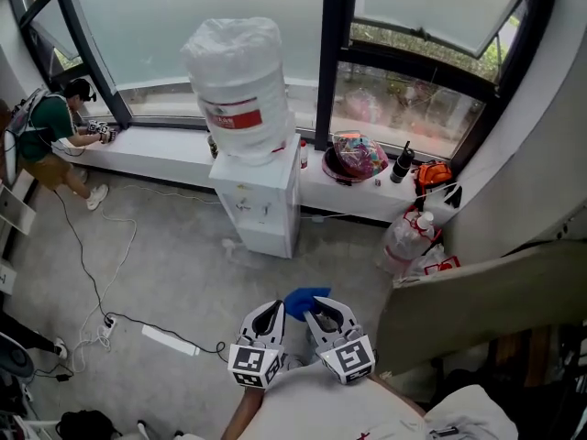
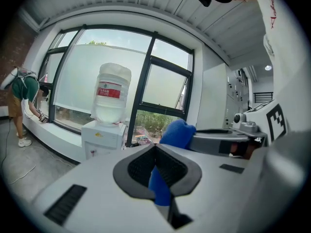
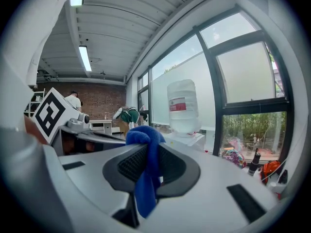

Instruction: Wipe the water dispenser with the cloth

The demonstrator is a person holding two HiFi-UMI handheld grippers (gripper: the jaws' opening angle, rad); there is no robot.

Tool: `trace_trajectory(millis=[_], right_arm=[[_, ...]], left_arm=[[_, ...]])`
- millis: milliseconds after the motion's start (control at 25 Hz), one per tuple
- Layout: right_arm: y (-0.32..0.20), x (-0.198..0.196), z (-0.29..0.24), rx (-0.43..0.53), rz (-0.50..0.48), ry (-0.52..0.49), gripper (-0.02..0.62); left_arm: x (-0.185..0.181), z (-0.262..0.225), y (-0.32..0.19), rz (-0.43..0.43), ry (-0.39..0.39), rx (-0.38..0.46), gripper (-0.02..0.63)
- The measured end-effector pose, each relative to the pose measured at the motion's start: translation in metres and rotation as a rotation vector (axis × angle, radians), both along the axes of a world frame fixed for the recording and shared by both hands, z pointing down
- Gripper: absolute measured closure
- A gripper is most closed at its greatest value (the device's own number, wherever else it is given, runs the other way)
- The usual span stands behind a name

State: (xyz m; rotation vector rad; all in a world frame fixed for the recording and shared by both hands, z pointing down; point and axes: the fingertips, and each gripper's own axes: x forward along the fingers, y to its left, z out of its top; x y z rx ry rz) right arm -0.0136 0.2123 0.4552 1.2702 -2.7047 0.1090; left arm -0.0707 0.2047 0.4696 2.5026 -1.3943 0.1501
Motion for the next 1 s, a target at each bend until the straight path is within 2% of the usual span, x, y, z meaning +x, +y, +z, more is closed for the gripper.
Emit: trace_trajectory(millis=[480, 1000], right_arm=[[0.072, 0.004, 0.009, 0.01, 0.037, 0.002, 0.522], [0.09, -0.001, 0.004, 0.041, 0.053, 0.021, 0.522]], left_arm=[[0.006, 0.01, 0.069, 0.044, 0.004, -0.001, 0.594], [0.002, 0.007, 0.086, 0.054, 0.016, 0.011, 0.594]])
